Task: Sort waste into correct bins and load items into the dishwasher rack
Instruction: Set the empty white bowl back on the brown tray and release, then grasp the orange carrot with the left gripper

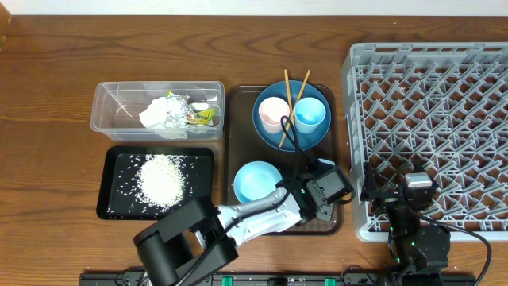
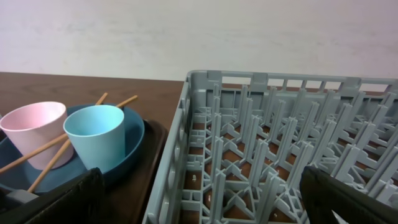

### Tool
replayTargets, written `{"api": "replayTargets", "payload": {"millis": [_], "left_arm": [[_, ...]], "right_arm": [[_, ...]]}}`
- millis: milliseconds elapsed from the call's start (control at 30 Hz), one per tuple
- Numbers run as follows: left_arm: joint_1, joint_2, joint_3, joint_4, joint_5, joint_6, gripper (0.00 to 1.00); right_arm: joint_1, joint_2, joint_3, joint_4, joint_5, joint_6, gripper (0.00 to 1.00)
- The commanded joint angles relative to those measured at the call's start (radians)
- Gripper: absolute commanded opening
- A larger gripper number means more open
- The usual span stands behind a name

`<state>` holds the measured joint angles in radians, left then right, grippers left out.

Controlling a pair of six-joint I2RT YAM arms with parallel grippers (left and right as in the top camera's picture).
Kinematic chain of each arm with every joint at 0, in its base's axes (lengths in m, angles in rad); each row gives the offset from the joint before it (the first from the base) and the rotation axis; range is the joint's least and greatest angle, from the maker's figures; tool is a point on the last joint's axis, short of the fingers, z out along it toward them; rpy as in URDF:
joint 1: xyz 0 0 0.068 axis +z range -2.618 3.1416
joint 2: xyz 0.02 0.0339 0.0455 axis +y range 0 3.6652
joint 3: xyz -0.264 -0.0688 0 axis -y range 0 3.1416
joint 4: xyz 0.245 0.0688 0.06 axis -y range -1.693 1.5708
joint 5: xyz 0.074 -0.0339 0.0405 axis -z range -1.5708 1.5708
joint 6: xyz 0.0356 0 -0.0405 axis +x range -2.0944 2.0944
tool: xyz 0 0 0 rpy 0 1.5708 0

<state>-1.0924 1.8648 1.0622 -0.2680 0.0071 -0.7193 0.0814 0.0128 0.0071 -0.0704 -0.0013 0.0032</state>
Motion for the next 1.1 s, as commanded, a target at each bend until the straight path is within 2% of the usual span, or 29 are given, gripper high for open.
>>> {"api": "replayTargets", "payload": {"millis": [0, 67, 267, 467, 600, 733, 867, 1067], "left_arm": [[-0.009, 0.027, 0.017, -0.003, -0.019, -0.005, 0.29], [-0.009, 0.026, 0.017, -0.003, -0.018, -0.005, 0.24], [-0.008, -0.044, 0.018, -0.019, -0.016, -0.003, 0.19], [0.007, -0.262, 0.018, -0.091, -0.033, 0.011, 0.19], [0.055, -0.426, 0.017, -0.235, -0.155, 0.011, 0.19], [0.164, -0.571, 0.017, -0.460, -0.289, 0.010, 0.19], [0.335, -0.644, 0.013, -0.674, -0.315, 0.011, 0.19], [0.537, -0.641, -0.070, -0.754, -0.308, 0.038, 0.19]], "right_arm": [[-0.018, -0.002, -0.002, -0.005, -0.003, -0.005, 0.99], [-0.018, -0.002, -0.002, -0.005, -0.003, -0.005, 0.99], [-0.018, -0.001, -0.002, -0.005, -0.003, -0.005, 0.99], [-0.018, -0.001, -0.002, -0.004, -0.003, -0.005, 0.99], [-0.018, -0.001, -0.002, -0.004, -0.003, -0.005, 0.99], [-0.018, -0.001, -0.002, -0.005, -0.003, -0.005, 0.99], [-0.018, -0.001, -0.002, -0.004, -0.003, -0.005, 0.99], [-0.018, -0.001, -0.002, -0.004, -0.003, -0.005, 0.99]]}}
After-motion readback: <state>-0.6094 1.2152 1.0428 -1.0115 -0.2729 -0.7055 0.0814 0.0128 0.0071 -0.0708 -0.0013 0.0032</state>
